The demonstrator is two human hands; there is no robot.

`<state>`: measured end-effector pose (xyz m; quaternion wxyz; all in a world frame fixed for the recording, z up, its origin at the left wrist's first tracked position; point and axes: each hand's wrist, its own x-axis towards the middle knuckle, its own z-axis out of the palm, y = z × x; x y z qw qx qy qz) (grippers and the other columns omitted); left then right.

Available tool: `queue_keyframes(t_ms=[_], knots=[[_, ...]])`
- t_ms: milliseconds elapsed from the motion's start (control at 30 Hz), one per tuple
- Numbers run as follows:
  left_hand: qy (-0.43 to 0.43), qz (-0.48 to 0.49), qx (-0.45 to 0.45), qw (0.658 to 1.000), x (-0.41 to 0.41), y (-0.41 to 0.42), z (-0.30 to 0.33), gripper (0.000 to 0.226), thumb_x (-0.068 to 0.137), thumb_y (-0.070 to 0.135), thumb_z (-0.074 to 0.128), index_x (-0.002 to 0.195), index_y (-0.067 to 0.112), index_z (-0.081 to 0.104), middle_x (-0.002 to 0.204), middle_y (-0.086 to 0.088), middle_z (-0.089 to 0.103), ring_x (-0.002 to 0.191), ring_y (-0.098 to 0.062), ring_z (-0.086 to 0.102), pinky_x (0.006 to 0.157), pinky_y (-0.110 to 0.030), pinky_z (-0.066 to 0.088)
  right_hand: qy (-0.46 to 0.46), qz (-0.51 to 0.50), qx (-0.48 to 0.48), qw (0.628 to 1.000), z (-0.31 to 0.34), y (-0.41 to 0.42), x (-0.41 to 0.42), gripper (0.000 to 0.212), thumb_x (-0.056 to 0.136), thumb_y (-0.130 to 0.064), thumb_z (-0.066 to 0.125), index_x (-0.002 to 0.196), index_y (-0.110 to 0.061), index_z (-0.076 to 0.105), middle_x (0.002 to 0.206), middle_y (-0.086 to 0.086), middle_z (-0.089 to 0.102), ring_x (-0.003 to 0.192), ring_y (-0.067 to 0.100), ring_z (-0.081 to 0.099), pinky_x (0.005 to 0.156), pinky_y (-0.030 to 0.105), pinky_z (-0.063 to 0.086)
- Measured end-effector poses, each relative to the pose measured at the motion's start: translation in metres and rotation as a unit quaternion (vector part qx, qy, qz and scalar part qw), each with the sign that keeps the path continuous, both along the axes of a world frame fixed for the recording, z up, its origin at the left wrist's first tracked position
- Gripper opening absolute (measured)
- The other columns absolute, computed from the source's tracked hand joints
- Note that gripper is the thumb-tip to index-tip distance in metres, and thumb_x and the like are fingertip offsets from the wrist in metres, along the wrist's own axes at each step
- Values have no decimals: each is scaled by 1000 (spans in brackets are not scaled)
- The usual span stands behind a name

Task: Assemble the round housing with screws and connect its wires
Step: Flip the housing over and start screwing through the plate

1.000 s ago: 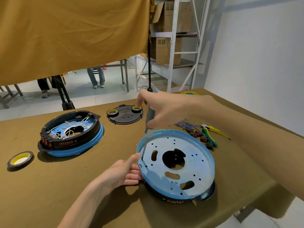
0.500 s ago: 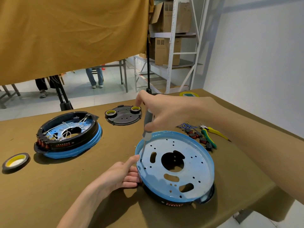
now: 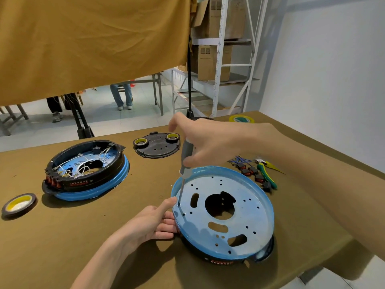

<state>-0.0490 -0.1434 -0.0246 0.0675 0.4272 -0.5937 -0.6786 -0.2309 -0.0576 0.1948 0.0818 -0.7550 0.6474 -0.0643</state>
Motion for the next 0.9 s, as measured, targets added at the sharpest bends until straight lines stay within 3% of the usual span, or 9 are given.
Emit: queue_keyframes(t_ms=[100,200,267,333,467,600,667,767,900], knots=[[-5,-5,-2,1000,-1,1,1,90,48,84,69,99,10,76,94,-11,80,80,-17,77,69,-28,61,47,-18,-52,997,-3,-1,1,38,99,-49,59,122,-23,43,82,-4,64,57,10,64,53,32,54],[-7,-3,-1,1000,-1,2,3,91,47,84,70,98,9,76,95,-12,80,80,-17,76,68,-27,61,13,-13,-1,1000,0,-3,-1,47,96,-47,65,126,-25,37,79,-3,61,63,17,64,52,31,49],[-7,1,-1,1000,0,2,3,89,47,84,70,97,9,76,94,-12,80,78,-17,76,68,-27,61,-15,-3,26,1000,4,-2,-2,48,94,-37,70,125,-24,35,80,0,66,61,19,67,51,31,55],[-9,2,-2,1000,1,1,3,89,48,84,70,97,10,76,94,-12,80,79,-17,76,69,-28,61,-3,-11,5,1000,1,-2,0,40,97,-42,65,119,-23,38,85,0,71,53,14,68,54,36,61],[-12,6,-2,1000,0,3,5,90,49,84,69,98,9,75,94,-11,80,79,-17,76,69,-28,61,4,-3,15,1000,1,-1,-1,43,94,-46,69,118,-26,40,90,-4,71,72,17,69,67,39,61],[-15,8,-5,1000,-2,5,7,80,65,80,66,100,9,74,95,-11,80,81,-17,77,71,-28,61,20,-4,0,1000,3,2,5,27,96,-43,67,106,-22,54,84,-1,72,53,10,69,52,28,58],[-21,10,-7,1000,-2,6,8,74,77,76,61,104,8,74,95,-10,80,82,-17,77,72,-28,61,40,-2,-24,999,0,1,8,28,97,-49,64,102,-22,57,81,0,71,55,12,70,52,27,57],[-24,13,-8,1000,-1,8,11,70,84,72,58,105,7,74,96,-10,80,84,-17,78,73,-28,61,26,14,43,999,6,3,5,34,90,-38,75,108,-23,50,83,0,70,67,17,71,54,27,54],[-30,13,-14,999,-2,9,13,68,88,69,56,108,7,73,97,-10,81,87,-18,78,76,-29,62,-8,-6,37,999,7,4,6,31,92,-40,74,98,-19,52,78,4,73,51,16,70,49,28,59]])
